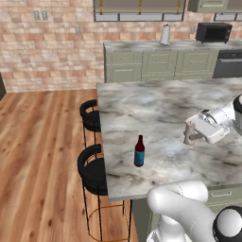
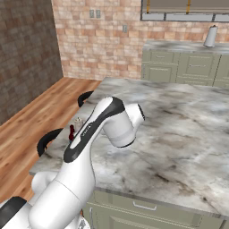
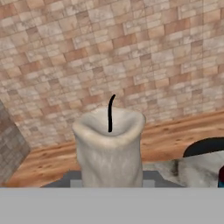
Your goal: Get the candle and the beer from the cabinet and move them to the dining counter.
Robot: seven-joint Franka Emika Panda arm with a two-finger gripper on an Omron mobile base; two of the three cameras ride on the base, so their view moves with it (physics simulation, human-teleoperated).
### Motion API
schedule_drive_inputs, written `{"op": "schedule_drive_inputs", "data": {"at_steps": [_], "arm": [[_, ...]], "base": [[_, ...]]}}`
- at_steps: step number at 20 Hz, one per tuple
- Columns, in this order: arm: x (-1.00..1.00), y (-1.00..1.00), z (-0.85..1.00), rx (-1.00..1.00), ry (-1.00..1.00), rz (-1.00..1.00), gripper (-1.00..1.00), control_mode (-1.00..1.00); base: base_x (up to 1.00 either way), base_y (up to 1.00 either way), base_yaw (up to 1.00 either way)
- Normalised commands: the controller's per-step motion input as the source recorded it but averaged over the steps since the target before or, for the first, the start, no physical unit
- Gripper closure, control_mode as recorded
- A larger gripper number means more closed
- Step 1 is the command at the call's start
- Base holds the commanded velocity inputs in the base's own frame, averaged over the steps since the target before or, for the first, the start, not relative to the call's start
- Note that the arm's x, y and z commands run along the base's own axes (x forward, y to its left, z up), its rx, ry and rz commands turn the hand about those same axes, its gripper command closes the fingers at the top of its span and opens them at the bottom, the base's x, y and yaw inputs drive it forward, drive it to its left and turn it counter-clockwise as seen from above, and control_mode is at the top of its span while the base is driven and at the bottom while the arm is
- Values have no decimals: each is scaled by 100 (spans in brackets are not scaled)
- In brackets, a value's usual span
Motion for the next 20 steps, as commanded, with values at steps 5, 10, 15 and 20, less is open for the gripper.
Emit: {"op": "schedule_drive_inputs", "data": {"at_steps": [5,10,15,20], "arm": [[-1,-2,-35,-4,-3,3,100,-100],[0,-2,-28,7,-5,16,100,-100],[0,-12,-26,4,-2,20,100,-100],[0,-1,-27,0,0,2,100,-100]], "base": [[0,0,0],[0,0,0],[0,0,0],[0,0,0]]}}
